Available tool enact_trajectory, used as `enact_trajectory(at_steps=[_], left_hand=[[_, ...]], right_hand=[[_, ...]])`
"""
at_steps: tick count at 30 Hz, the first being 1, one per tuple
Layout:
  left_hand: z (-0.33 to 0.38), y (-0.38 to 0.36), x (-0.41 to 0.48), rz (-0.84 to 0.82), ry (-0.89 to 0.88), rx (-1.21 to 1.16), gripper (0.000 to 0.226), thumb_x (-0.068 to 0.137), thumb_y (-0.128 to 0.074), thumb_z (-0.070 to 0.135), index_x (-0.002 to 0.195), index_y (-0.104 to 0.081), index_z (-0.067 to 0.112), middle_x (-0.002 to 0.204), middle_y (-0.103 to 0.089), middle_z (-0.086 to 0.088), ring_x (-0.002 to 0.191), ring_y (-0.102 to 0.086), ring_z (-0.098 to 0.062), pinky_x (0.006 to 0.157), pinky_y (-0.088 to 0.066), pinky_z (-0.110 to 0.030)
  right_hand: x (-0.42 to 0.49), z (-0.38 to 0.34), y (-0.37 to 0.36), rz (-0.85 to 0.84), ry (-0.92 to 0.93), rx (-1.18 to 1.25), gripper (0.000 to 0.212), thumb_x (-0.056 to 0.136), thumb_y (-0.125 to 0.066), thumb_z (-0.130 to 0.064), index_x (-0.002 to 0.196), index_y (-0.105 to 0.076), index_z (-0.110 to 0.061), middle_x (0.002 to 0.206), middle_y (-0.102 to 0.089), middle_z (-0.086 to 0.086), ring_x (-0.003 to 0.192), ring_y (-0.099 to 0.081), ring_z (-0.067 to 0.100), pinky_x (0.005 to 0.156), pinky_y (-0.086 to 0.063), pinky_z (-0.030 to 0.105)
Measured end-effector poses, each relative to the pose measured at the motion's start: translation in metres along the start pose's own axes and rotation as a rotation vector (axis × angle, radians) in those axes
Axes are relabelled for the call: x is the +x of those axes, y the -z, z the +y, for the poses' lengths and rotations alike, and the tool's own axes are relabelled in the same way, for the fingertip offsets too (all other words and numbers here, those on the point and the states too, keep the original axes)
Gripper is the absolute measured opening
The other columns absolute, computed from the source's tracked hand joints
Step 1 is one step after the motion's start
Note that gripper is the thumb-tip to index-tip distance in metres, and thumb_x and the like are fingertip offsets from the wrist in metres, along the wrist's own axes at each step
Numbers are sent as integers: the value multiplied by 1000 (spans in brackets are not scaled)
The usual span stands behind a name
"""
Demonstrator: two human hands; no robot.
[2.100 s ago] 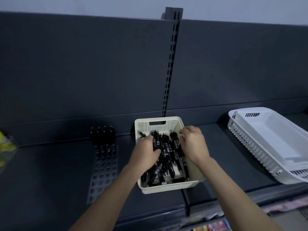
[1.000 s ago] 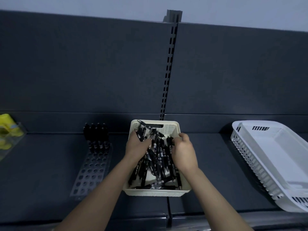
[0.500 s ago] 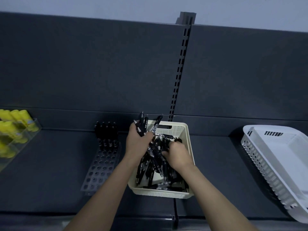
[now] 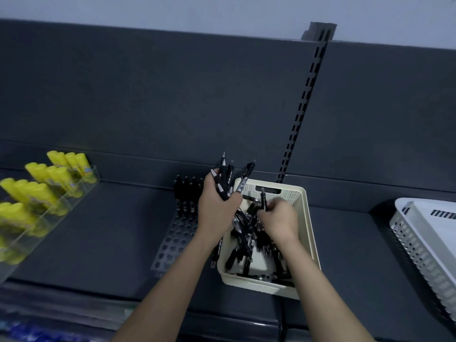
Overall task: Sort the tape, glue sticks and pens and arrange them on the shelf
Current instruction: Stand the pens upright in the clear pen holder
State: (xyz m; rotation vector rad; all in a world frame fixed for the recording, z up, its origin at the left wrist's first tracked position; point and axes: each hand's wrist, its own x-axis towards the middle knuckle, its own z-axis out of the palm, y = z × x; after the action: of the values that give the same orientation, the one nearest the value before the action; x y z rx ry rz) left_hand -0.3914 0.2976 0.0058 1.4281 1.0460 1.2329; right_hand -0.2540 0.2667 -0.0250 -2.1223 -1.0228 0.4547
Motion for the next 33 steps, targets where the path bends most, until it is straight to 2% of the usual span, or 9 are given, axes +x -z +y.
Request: enact_trajectory(at_steps=[2, 4, 8, 10, 17, 19, 23, 27, 33], left_hand=[[5, 9, 1, 11, -23, -8, 40, 80, -66, 12, 99, -49, 42, 74, -61, 20, 67, -57, 6, 59, -43, -6], [8, 18, 0, 27, -42, -26, 39, 79, -65, 13, 101, -49, 42, 73, -61, 24, 65, -57, 4, 60, -44, -8], [12, 42, -4, 59, -102, -59, 44, 79, -66, 12, 109, -50, 40, 77, -62, 20, 68, -60, -1, 66, -49, -16], [11, 60, -3, 66, -127, -88, 46, 80, -67, 12, 115, -51, 37, 78, -61, 17, 70, -60, -5, 68, -52, -22], [-15, 127, 13, 237, -41, -209, 47, 82, -66, 9, 106, -51, 47, 80, -63, 26, 71, -60, 7, 62, -47, -8], [-26, 142, 16, 279, 10, -228, 47, 82, -65, 11, 104, -51, 50, 78, -62, 28, 70, -59, 8, 60, -46, -8], [-48, 165, 20, 304, 98, -259, 46, 81, -64, 10, 99, -51, 50, 71, -60, 29, 64, -57, 9, 56, -45, -9], [-66, 182, 29, 262, 197, -281, 42, 81, -63, 7, 99, -54, 44, 71, -61, 24, 67, -58, 2, 66, -48, -23], [-79, 194, 38, 215, 272, -331, 36, 78, -62, 7, 103, -57, 32, 88, -64, 8, 80, -62, -11, 76, -51, -31]], right_hand=[[-8, -10, 6, 128, 75, 187, 5, 75, -61, -6, 73, -57, -6, 67, -62, 9, 63, -58, 28, 58, -45, 32], [-21, -19, 9, 198, 121, 369, 11, 80, -63, -5, 71, -56, -7, 64, -55, 2, 61, -49, 18, 59, -40, 29], [-48, -36, 1, 222, 133, 654, 30, 85, -64, -8, 60, -51, -16, 58, -45, -5, 60, -43, 12, 60, -41, 31], [-56, -46, -7, 228, 127, 707, 28, 85, -65, -9, 61, -56, -20, 57, -48, -7, 61, -47, 13, 62, -45, 34], [-64, -72, -49, 269, 98, 623, 30, 83, -66, -9, 58, -52, -14, 57, -51, -5, 65, -55, 21, 77, -54, 53], [-66, -76, -63, 257, 81, 607, 35, 84, -66, -9, 55, -51, -20, 53, -51, -11, 63, -56, 19, 77, -55, 51], [-71, -89, -88, 249, 101, 507, 31, 84, -68, -13, 57, -54, -19, 54, -56, -6, 68, -64, 32, 67, -52, 40], [-73, -103, -106, 265, 122, 393, 20, 85, -68, -15, 66, -62, -11, 64, -65, 3, 67, -61, 27, 64, -50, 33], [-74, -119, -125, 236, 169, 185, 6, 86, -67, -16, 81, -69, -13, 73, -68, -6, 71, -64, 11, 68, -53, 25]])
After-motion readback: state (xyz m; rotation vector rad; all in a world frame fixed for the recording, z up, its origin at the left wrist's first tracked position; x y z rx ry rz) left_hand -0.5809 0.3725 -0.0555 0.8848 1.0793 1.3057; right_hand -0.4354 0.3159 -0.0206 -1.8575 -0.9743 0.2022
